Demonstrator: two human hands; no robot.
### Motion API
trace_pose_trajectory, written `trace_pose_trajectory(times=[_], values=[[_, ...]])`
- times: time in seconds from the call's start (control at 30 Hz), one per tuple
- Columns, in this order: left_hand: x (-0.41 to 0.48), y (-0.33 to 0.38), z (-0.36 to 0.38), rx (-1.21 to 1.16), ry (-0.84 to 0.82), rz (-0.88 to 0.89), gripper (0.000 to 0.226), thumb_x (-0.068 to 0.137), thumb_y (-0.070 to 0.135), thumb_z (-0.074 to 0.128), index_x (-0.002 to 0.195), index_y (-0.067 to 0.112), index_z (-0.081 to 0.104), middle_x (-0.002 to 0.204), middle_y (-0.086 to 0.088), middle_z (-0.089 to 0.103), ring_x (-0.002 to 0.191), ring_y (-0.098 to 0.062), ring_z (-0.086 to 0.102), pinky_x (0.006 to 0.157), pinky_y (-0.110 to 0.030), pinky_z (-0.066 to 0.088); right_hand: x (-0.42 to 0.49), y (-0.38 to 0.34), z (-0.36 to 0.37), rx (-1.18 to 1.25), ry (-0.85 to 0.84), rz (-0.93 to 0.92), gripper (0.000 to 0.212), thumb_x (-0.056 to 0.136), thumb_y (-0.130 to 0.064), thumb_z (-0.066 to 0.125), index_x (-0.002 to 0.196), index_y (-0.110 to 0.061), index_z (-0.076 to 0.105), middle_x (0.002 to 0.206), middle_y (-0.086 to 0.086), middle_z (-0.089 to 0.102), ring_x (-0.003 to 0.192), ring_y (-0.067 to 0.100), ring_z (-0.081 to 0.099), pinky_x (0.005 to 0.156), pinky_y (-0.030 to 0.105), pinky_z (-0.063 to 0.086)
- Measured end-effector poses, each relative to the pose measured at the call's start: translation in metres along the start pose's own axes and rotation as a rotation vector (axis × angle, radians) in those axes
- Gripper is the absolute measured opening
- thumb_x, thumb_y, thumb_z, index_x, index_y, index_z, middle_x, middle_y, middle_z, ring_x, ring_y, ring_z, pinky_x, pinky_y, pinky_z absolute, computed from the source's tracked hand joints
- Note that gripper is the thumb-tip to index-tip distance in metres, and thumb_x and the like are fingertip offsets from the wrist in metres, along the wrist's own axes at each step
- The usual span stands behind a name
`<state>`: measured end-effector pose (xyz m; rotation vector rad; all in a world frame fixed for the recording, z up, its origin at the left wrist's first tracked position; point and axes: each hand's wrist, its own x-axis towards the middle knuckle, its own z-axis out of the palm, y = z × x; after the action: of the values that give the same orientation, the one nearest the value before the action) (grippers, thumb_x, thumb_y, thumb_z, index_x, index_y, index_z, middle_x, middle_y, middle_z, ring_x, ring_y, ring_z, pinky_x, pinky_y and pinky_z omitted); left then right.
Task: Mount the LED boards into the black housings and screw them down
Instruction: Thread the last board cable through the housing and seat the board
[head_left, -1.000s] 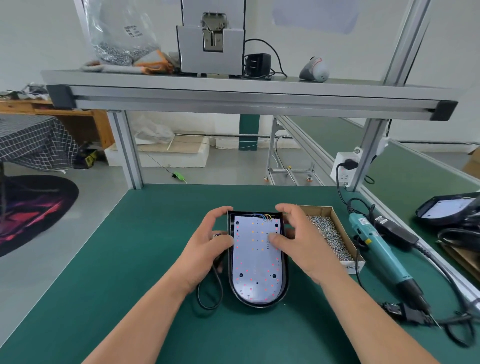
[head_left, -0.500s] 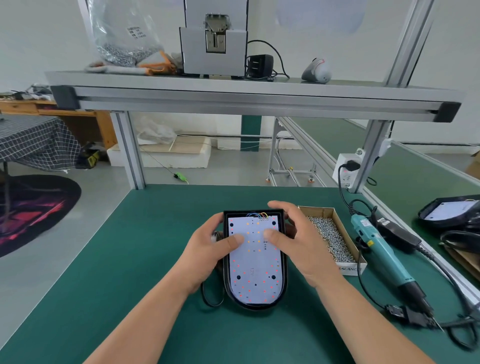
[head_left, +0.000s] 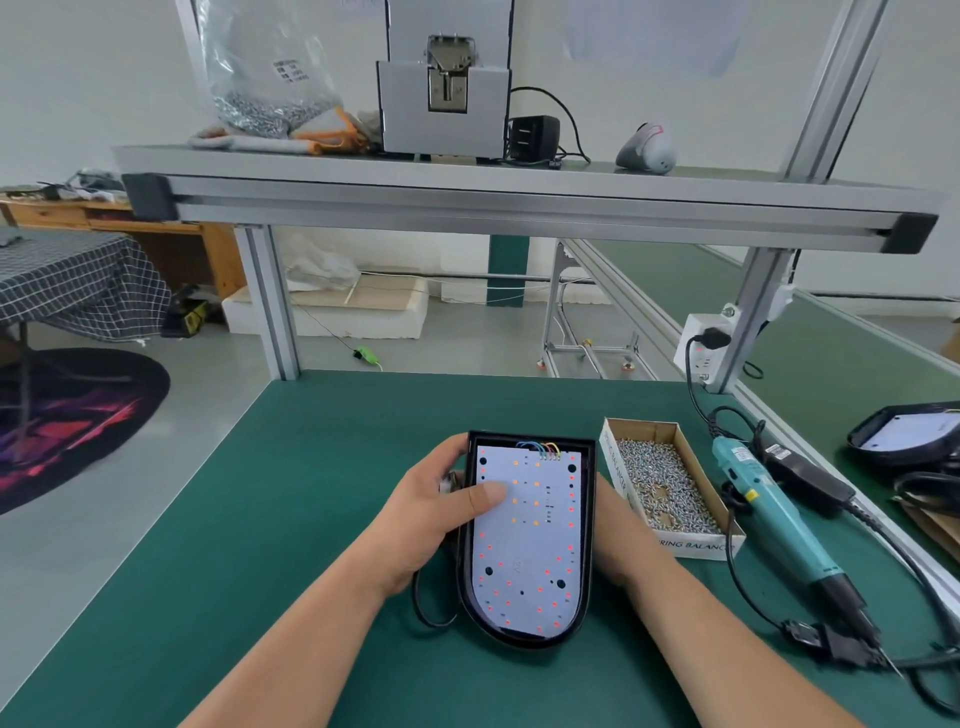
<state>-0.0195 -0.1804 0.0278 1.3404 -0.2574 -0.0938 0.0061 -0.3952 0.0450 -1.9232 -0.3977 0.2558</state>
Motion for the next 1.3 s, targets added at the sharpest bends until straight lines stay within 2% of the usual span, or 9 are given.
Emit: trace_pose_trajectory(times=[0.1,0.23,0.43,0.57,0.67,0.73,0.8,1.13,1.3], values=[[0.0,0.0,0.0,-0.001,-0.008,0.007,0.049,0.094,0.02,0.081,0.14,0.022,0.063,0.131,-0.017,0.073,0.121,-0.042,0.07,0.098,-0.042,0.06,0.007,0.006,0.005,0.168,0.052,0.038,0.014,0.098,-0.006,0.058,0.086,0.001,0.059,0.075,-0.001,0.062,0.056,-0.003,0.052,0.055,0.009,0.045],[0.0,-0.001,-0.002,-0.013,-0.003,0.029,0.051,0.093,0.02,0.081,0.14,0.021,0.062,0.132,-0.018,0.072,0.121,-0.042,0.069,0.099,-0.042,0.059,0.019,0.009,0.012,0.392,0.177,0.169,0.045,0.099,0.003,0.047,0.062,-0.021,0.043,0.061,-0.003,0.038,0.057,0.017,0.03,0.047,0.021,0.032],[0.0,-0.001,0.0,-0.016,0.029,0.049,0.048,0.095,0.019,0.079,0.141,0.022,0.062,0.13,-0.017,0.073,0.119,-0.043,0.07,0.1,-0.045,0.059,0.023,0.006,0.012,0.412,0.195,0.166,0.038,0.083,-0.006,0.059,0.061,-0.027,0.036,0.061,-0.003,0.03,0.069,0.019,0.016,0.059,0.032,0.021],[0.0,-0.001,0.002,-0.008,0.054,0.04,0.047,0.094,0.021,0.08,0.138,0.024,0.064,0.127,-0.017,0.074,0.115,-0.042,0.072,0.098,-0.047,0.06,0.017,0.008,0.004,0.214,0.165,0.086,0.059,0.096,0.014,0.047,0.052,-0.025,0.051,0.051,-0.019,0.049,0.049,-0.001,0.035,0.054,0.017,0.035],[0.0,-0.001,0.002,-0.019,0.08,0.026,0.047,0.093,0.021,0.081,0.137,0.023,0.064,0.125,-0.019,0.075,0.113,-0.044,0.073,0.098,-0.052,0.06,0.008,0.003,0.001,0.267,0.283,-0.034,0.039,0.102,-0.001,0.05,0.093,-0.024,0.081,0.097,-0.01,0.08,0.09,0.004,0.073,0.086,0.029,0.059],[0.001,0.0,0.003,-0.031,0.084,0.029,0.047,0.093,0.02,0.081,0.136,0.022,0.064,0.124,-0.02,0.074,0.111,-0.044,0.073,0.094,-0.048,0.062,0.007,0.003,-0.004,0.305,0.394,-0.064,0.031,0.105,-0.036,0.049,0.111,-0.031,0.079,0.117,-0.008,0.077,0.116,0.013,0.07,0.103,0.041,0.052],[0.001,-0.001,0.005,-0.034,0.095,0.035,0.045,0.092,0.02,0.082,0.134,0.023,0.066,0.123,-0.019,0.075,0.11,-0.042,0.074,0.092,-0.045,0.062,0.005,0.003,-0.009,0.182,0.394,-0.15,0.037,0.096,-0.062,0.051,0.113,-0.04,0.076,0.116,-0.016,0.076,0.115,0.004,0.067,0.099,0.032,0.048],[0.001,0.001,0.015,-0.008,0.168,0.088,0.035,0.095,0.008,0.077,0.126,0.023,0.072,0.117,-0.012,0.078,0.102,-0.031,0.077,0.083,-0.032,0.061,0.006,0.001,-0.008,-0.008,0.34,-0.186,0.016,0.085,-0.048,0.071,0.093,-0.034,0.071,0.087,-0.012,0.076,0.08,0.008,0.069,0.075,0.033,0.05],[0.0,0.0,0.02,0.003,0.211,0.1,0.033,0.095,0.006,0.076,0.121,0.026,0.074,0.115,-0.011,0.079,0.102,-0.032,0.077,0.084,-0.035,0.062,0.003,-0.002,-0.013,-0.089,0.309,-0.145,0.028,0.087,-0.053,0.068,0.1,-0.029,0.072,0.093,-0.009,0.077,0.09,0.014,0.071,0.087,0.044,0.057]])
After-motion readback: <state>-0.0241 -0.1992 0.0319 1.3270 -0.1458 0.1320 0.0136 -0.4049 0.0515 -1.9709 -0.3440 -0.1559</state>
